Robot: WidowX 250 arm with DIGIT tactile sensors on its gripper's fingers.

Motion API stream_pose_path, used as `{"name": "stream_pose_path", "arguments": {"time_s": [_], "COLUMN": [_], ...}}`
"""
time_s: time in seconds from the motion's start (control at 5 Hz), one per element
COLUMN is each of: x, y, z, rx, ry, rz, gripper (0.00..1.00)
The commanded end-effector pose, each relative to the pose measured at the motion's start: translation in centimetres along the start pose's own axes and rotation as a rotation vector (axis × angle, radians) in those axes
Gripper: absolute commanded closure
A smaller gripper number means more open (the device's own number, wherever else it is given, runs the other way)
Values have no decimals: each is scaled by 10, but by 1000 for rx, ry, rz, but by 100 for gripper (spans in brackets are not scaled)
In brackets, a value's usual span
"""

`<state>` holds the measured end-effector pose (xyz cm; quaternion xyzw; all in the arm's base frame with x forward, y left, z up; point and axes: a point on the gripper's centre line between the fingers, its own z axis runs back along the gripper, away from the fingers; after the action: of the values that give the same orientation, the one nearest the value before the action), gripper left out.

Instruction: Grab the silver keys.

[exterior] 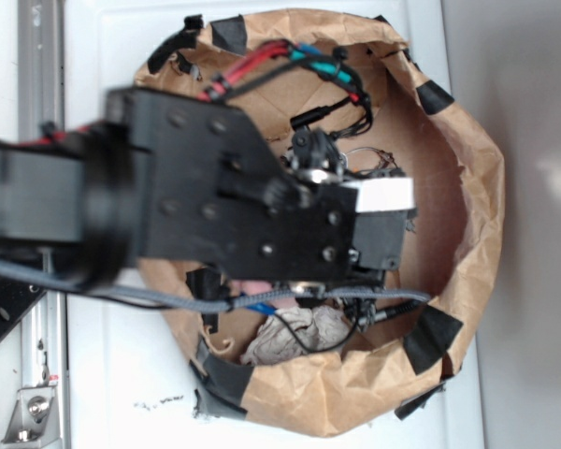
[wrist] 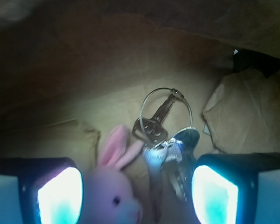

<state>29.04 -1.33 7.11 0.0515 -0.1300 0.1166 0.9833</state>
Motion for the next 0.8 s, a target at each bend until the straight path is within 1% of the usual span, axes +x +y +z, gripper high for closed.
{"name": "stream_pose_path", "arguments": {"time_s": [0.0,0.4,0.6], "x": [20,21,26], "y": [-6,-6,-15], "z": [4,0,-9], "rx": [2,19,70], "ry": [-52,-65,-103], "rz": [21,51,81], "gripper": [0,0,0]}}
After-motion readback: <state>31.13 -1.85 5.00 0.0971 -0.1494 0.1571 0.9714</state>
